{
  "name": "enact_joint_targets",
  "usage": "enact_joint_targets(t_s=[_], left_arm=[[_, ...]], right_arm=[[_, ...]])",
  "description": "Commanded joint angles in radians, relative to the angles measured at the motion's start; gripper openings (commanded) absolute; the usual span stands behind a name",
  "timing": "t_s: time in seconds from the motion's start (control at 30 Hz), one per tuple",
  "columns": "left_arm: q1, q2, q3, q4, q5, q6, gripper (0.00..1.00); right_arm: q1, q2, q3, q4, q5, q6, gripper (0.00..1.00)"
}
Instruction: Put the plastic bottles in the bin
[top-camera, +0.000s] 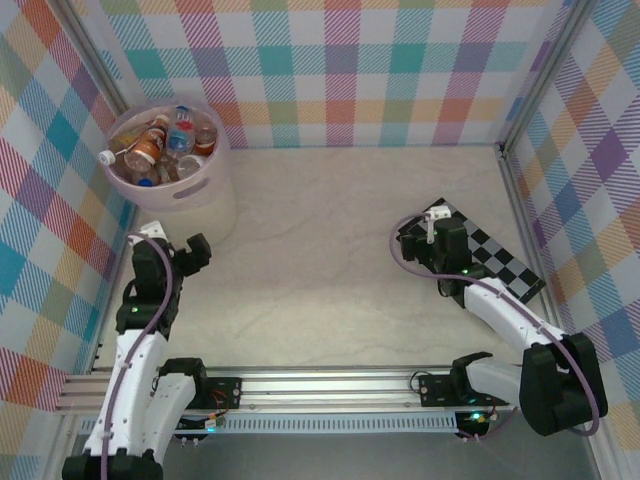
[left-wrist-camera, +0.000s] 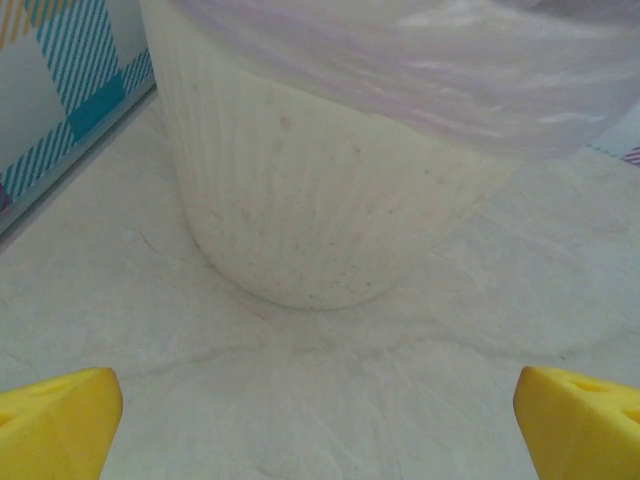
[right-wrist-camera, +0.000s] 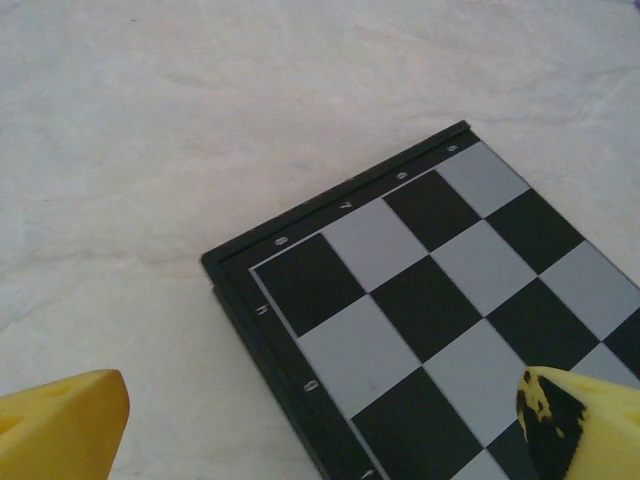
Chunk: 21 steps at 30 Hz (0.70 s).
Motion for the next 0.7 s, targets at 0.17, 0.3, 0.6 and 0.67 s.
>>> enact_joint_targets(t_s=[0.17, 0.3, 0.6, 0.67], left_arm=[[-0.031, 0.06, -0.164, 0.368, -0.001, 0.086, 1.0], [-0.06, 0.145, -0.204, 0.511, 0.015, 0.124, 1.0], [-0.09, 0.389, -0.227, 0.818, 0.037, 0.136, 1.0], [-0.093, 0.445, -0.22, 0.87, 0.02, 0.154, 1.0]], right_arm=[[-0.069, 0.103, -0.088, 0.259, -0.018, -0.004, 1.0], [-0.078, 0.174, -0.107, 0.363, -0.014, -0.008, 1.0], [-0.09, 0.274, -0.104, 0.554, -0.041, -0.122, 0.99], [-0.103, 0.298, -0.098, 0.593, -0.073, -0.104, 0.99]])
